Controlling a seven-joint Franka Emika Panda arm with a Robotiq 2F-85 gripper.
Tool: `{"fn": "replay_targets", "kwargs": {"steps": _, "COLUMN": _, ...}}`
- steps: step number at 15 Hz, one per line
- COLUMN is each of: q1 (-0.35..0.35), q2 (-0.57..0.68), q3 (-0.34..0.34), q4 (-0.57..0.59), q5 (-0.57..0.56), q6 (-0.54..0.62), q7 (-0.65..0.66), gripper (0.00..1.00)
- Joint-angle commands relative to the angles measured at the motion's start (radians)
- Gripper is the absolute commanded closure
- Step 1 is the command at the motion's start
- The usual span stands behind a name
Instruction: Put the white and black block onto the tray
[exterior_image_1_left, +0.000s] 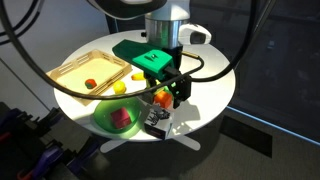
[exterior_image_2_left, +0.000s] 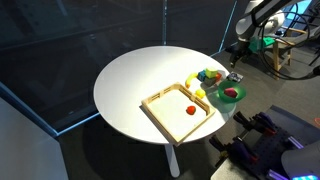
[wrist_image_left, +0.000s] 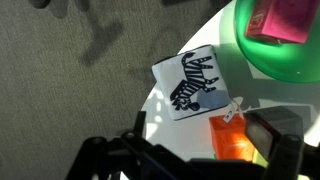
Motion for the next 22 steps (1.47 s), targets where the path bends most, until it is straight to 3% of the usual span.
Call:
{"fn": "replay_targets", "kwargs": {"steps": 1, "q1": -0.042, "q2": 0.057, "q3": 0.034, "q4": 0.042, "q5": 0.014, "q6": 0.025, "q7": -0.079, "gripper": 0.00}}
{"fn": "replay_targets", "kwargs": {"steps": 11, "q1": -0.073, "q2": 0.095, "q3": 0.075, "q4": 0.023, "q5": -0.011, "q6": 0.100, "q7": -0.237, "gripper": 0.00}}
{"fn": "replay_targets", "kwargs": {"steps": 22, "q1": -0.085, "q2": 0.115, "q3": 0.079, "q4": -0.011, "q5": -0.020, "q6": 0.157, "q7": -0.273, "gripper": 0.00}}
